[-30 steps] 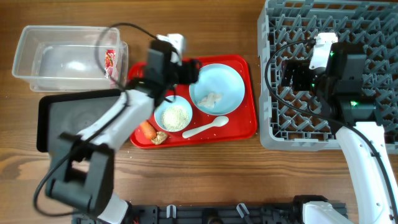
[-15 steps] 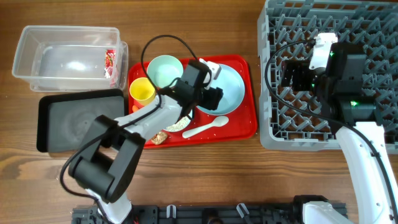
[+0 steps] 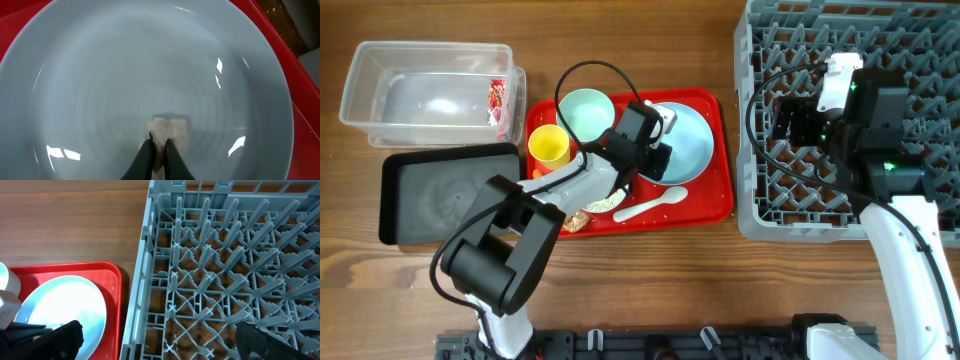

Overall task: Sort waste into correct bins and load items into the dishwasher rack
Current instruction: 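Grasp the white tissue on the blue plate with the left gripper, then drop the white tissue into the clear plastic bin, then grasp the yellow cup with the left gripper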

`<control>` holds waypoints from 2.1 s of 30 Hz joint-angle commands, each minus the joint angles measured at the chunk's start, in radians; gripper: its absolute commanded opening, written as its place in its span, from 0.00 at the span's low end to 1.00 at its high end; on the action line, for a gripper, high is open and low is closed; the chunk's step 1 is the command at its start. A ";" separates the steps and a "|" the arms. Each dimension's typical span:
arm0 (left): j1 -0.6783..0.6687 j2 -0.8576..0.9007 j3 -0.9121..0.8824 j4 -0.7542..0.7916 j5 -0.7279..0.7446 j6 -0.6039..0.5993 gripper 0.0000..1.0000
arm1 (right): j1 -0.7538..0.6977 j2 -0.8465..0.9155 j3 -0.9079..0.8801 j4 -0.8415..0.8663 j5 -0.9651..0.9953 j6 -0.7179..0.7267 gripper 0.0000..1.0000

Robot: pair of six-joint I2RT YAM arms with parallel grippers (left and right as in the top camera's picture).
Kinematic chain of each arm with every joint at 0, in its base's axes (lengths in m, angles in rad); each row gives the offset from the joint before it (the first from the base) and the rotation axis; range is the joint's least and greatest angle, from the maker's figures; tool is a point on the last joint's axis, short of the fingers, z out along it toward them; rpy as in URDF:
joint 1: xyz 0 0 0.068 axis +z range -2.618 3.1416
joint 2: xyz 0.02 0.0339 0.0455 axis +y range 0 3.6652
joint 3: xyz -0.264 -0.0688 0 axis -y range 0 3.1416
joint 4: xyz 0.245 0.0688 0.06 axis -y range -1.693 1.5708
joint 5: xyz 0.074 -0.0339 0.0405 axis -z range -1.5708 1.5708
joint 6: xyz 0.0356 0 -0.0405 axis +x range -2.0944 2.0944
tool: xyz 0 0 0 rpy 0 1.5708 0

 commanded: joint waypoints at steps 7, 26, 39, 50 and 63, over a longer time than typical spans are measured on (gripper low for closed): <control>0.131 -0.180 0.079 0.003 -0.046 -0.013 0.04 | 0.005 0.006 0.019 -0.001 -0.016 0.008 1.00; 0.756 -0.210 0.081 0.081 -0.047 -0.051 0.15 | 0.005 0.006 0.019 0.000 -0.016 0.009 1.00; 0.767 -0.220 0.082 0.051 0.036 -0.051 0.66 | 0.005 0.006 0.019 0.000 -0.016 0.008 1.00; 0.660 -0.263 0.082 -0.229 0.078 -0.051 0.59 | 0.005 0.006 0.019 0.000 -0.016 0.008 1.00; 0.526 -0.300 0.079 -0.518 0.062 -0.051 0.41 | 0.005 0.006 0.019 0.000 -0.016 0.005 1.00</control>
